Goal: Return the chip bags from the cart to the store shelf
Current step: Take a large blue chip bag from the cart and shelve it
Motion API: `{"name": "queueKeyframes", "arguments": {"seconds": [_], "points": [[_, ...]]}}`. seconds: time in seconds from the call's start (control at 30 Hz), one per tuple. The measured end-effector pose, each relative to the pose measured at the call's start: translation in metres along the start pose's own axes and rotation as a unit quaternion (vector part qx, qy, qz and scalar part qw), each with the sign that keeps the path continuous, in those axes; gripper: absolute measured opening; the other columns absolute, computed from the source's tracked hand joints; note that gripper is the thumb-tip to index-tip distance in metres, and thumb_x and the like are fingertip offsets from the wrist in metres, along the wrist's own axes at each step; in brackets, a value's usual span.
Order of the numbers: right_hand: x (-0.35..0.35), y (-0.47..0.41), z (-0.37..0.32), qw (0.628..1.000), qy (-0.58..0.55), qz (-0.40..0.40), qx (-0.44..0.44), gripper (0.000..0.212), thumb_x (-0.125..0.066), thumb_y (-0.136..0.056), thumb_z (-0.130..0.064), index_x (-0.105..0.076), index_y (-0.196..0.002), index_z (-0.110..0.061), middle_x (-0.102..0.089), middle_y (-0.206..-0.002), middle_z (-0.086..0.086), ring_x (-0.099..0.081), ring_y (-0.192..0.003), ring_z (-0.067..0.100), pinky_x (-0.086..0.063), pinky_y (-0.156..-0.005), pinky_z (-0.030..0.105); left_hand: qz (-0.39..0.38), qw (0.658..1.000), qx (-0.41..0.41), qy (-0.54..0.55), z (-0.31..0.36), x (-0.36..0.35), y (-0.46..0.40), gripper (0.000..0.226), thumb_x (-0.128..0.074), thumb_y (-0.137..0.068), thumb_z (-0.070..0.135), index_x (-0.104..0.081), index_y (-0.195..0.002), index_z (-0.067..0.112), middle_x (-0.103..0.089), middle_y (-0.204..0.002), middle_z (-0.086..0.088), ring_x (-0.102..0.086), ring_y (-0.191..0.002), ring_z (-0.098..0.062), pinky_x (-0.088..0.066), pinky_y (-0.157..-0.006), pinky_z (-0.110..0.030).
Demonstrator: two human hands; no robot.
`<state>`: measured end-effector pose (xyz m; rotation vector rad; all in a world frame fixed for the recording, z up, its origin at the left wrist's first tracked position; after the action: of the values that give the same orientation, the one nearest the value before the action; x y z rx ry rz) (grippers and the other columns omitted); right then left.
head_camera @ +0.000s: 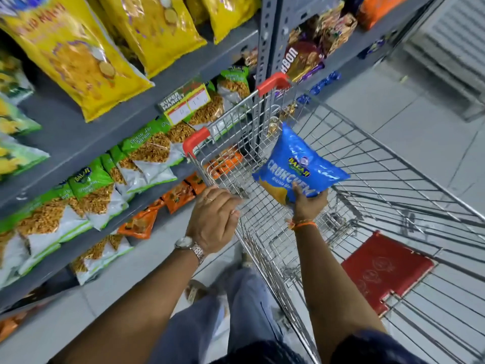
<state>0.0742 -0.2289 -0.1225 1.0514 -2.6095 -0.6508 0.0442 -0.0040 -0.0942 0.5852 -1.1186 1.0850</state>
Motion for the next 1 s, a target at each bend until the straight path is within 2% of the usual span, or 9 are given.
{"name": "queueKeyframes", "arguments": {"seconds": [0.07,0.17,0.23,0.33,0.4,0.6,0.7,0.87,1.0], "points": [[-0.001,0.002,-0.001,0.996,0.075,-0.028,0.028,0.052,-0.069,-0.084,0.018,-0.048,-0.132,0.017,-0.064,-0.123,0.029,-0.067,-0.099,0.03,-0.058,-0.092,0.043,-0.023,0.999,-0.019,-0.041,0.004,0.008,-0.001,0.042,-0.04,-0.099,0.034,-0.072,-0.112,0.012,-0.072,-0.109,-0.005,-0.064,-0.105,-0.028,-0.035,-0.111,-0.041],[-0.004,0.014,-0.02,0.99,0.092,-0.077,0.081,0.045,-0.078,-0.079,0.01,-0.058,-0.119,0.003,-0.07,-0.117,0.027,-0.071,-0.105,0.038,-0.058,-0.093,0.056,-0.019,0.998,-0.016,-0.053,0.008,0.042,-0.004,0.041,-0.046,-0.098,0.038,-0.071,-0.114,0.009,-0.071,-0.111,-0.007,-0.065,-0.107,-0.031,-0.046,-0.104,-0.043],[-0.01,0.024,-0.047,0.981,0.085,-0.11,0.138,0.042,-0.081,-0.077,0.007,-0.062,-0.111,-0.008,-0.074,-0.107,0.014,-0.074,-0.094,0.022,-0.061,-0.086,0.05,0.028,0.998,-0.019,-0.055,0.014,0.074,-0.005,0.04,-0.049,-0.099,0.037,-0.072,-0.114,0.007,-0.072,-0.112,-0.008,-0.065,-0.108,-0.03,-0.047,-0.102,-0.042],[-0.025,0.051,-0.104,0.957,0.055,-0.179,0.222,0.042,-0.083,-0.075,0.005,-0.066,-0.111,-0.009,-0.078,-0.106,0.01,-0.075,-0.095,0.02,-0.063,-0.083,0.038,0.125,0.99,-0.016,-0.061,0.019,0.141,-0.003,0.037,-0.053,-0.099,0.032,-0.072,-0.118,0.008,-0.073,-0.117,-0.008,-0.065,-0.114,-0.03,-0.049,-0.102,-0.043],[-0.041,0.078,-0.15,0.938,0.034,-0.215,0.268,0.039,-0.083,-0.076,0.003,-0.069,-0.109,-0.013,-0.078,-0.1,-0.003,-0.074,-0.091,0.01,-0.063,-0.081,0.028,0.193,0.978,-0.018,-0.074,0.02,0.19,-0.001,0.035,-0.053,-0.1,0.029,-0.072,-0.12,0.008,-0.072,-0.119,-0.009,-0.064,-0.116,-0.031,-0.049,-0.105,-0.045],[-0.098,0.189,-0.283,0.861,0.02,-0.366,0.354,0.03,-0.081,-0.079,0.003,-0.07,-0.106,0.005,-0.08,-0.09,-0.017,-0.074,-0.083,-0.001,-0.059,-0.075,0.019,0.372,0.912,-0.005,-0.172,0.006,0.335,0.032,0.034,-0.05,-0.101,0.028,-0.073,-0.117,0.009,-0.073,-0.12,-0.007,-0.064,-0.116,-0.031,-0.044,-0.107,-0.042],[-0.117,0.249,-0.337,0.81,0.005,-0.428,0.401,0.029,-0.083,-0.078,-0.004,-0.072,-0.104,-0.007,-0.081,-0.091,-0.018,-0.075,-0.082,-0.004,-0.058,-0.071,0.014,0.419,0.883,0.012,-0.212,-0.004,0.389,0.051,0.037,-0.047,-0.102,0.029,-0.073,-0.119,0.009,-0.071,-0.123,-0.007,-0.064,-0.117,-0.032,-0.047,-0.107,-0.045],[-0.15,0.336,-0.41,0.74,-0.076,-0.531,0.405,0.03,-0.08,-0.079,-0.008,-0.072,-0.107,-0.015,-0.082,-0.097,-0.009,-0.077,-0.089,0.008,-0.062,-0.077,0.025,0.49,0.821,0.071,-0.283,-0.027,0.455,0.089,0.036,-0.048,-0.101,0.028,-0.068,-0.125,0.011,-0.068,-0.127,-0.008,-0.059,-0.125,-0.031,-0.036,-0.117,-0.042],[-0.189,0.399,-0.436,0.695,-0.117,-0.596,0.384,0.031,-0.079,-0.08,-0.001,-0.071,-0.109,-0.008,-0.082,-0.098,0.001,-0.077,-0.091,0.017,-0.062,-0.081,0.032,0.518,0.783,0.167,-0.302,-0.06,0.483,0.129,0.038,-0.048,-0.102,0.031,-0.063,-0.13,0.011,-0.065,-0.133,-0.007,-0.056,-0.129,-0.029,-0.036,-0.116,-0.042]]}}
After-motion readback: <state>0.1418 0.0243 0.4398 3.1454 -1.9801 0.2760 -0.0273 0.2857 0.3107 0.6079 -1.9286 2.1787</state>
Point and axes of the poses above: each hand's wrist, its own y-axis away from the middle knuckle, its own x-axis out of the back of the hand, z = x × y, the point moved 5 cm from there along -y, towards the middle knuckle
